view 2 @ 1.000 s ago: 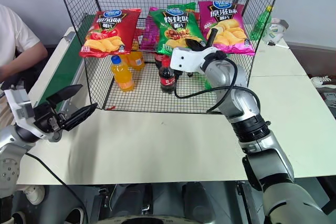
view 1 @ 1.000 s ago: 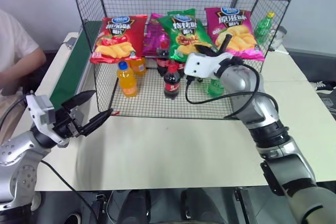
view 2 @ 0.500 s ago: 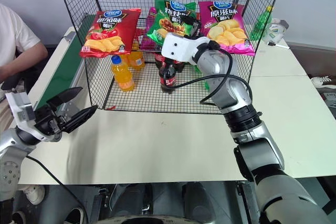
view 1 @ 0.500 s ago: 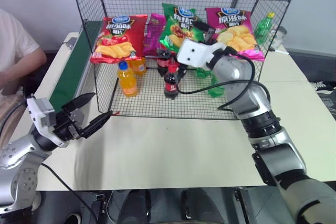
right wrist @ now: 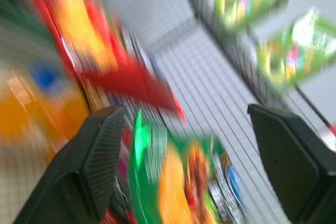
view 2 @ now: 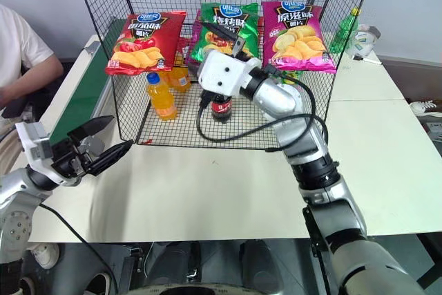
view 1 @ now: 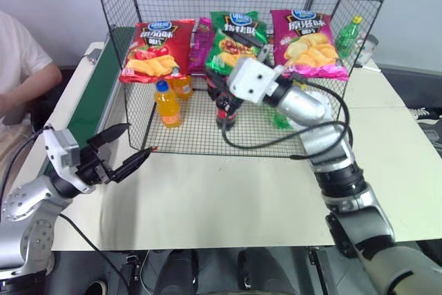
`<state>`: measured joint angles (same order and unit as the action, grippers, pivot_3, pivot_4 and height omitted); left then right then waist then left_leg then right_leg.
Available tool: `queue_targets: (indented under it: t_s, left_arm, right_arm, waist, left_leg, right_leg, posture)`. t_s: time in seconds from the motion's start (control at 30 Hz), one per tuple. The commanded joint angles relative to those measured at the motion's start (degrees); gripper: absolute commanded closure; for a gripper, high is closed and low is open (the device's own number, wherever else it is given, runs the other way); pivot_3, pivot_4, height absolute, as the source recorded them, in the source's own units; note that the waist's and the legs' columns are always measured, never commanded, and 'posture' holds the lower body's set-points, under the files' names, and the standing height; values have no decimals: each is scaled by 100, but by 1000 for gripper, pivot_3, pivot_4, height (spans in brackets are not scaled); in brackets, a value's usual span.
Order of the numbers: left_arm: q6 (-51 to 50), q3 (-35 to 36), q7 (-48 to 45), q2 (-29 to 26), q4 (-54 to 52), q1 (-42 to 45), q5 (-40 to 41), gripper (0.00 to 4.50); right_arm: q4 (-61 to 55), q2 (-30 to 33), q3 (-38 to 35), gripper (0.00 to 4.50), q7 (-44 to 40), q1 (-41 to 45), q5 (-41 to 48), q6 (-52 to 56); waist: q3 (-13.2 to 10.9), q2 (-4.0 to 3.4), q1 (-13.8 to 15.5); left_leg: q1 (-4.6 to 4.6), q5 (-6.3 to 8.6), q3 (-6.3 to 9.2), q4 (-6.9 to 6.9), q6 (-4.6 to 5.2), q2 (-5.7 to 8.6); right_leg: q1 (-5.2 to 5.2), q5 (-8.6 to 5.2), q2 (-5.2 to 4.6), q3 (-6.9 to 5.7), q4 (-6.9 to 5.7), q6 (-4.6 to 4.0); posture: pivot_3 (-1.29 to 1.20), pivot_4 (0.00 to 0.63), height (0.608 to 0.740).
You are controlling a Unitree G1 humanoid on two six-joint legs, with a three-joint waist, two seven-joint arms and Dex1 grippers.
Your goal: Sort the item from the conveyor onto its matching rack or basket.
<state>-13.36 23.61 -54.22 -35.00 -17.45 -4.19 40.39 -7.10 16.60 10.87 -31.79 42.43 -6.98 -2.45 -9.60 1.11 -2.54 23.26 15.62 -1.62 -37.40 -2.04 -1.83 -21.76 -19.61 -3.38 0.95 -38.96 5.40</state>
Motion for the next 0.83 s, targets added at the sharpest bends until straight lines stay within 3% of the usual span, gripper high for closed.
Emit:
queue_targets:
  t_s: [0.03, 0.2, 0.3, 0.4, 0.53, 0.67, 0.83]
  left_arm:
    - [76, 50, -10, -58, -60, 30, -9, 0]
    - [-182, 133, 130, -241, -12, 4, 2, 0]
    - [-320, 240, 178, -362, -16, -20, 53, 0]
    - [-388, 311, 412, -377, 82, -48, -75, 0]
    - [-439, 350, 429, -489, 189, -157, -222, 0]
    - [-504, 384, 411, -746, 423, -69, -386, 0]
    - [-297, 264, 425, -859, 691, 145, -683, 0]
  right_arm:
    - [-863, -91, -613, 637, -359, -317, 1545, 571]
    - [-1488, 467, -1410, 637, -996, -1269, 3409, 1833]
    - [-1701, 1220, -1986, 637, -1624, -2213, 4422, 2615]
    - [-1552, 1991, -2428, 637, -2394, -3130, 4383, 2357]
    - [-1422, 2437, -2723, 637, -2806, -3632, 4228, 1979]
    - [-963, 2671, -2818, 637, -3237, -4080, 3944, 1480]
    - [-692, 2648, -2724, 637, -3240, -3999, 3827, 1260]
  waist:
    - [0, 1, 12]
    - [4, 7, 48]
    - [3, 6, 56]
    - [2, 3, 60]
    - [1, 2, -11]
    - [1, 3, 34]
    - [1, 2, 62]
  left_leg:
    - [0, 0, 0, 0, 0, 0]
    - [-8, 3, 9, -6, 6, 2]
    - [-15, 4, 9, -2, 6, 2]
    - [-16, 5, 10, 13, 8, 2]
    - [-23, 6, 5, 15, 10, 1]
    - [-65, 6, 5, 25, 10, -1]
    - [-85, 9, 4, 23, 14, 3]
  right_leg:
    - [0, 0, 0, 0, -1, 0]
    - [24, 0, -9, -10, 12, 0]
    - [31, -1, -9, -10, 18, -1]
    - [36, -1, -8, -11, 42, -1]
    - [39, 0, -1, -3, 45, 0]
    - [81, -1, 4, -4, 56, -1]
    - [111, -1, -5, -5, 71, 0]
  posture:
    - [0, 150, 739]
    - [0, 150, 739]
    - [0, 150, 739]
    - [0, 150, 739]
    - [0, 150, 739]
    - [0, 150, 739]
    - [0, 150, 739]
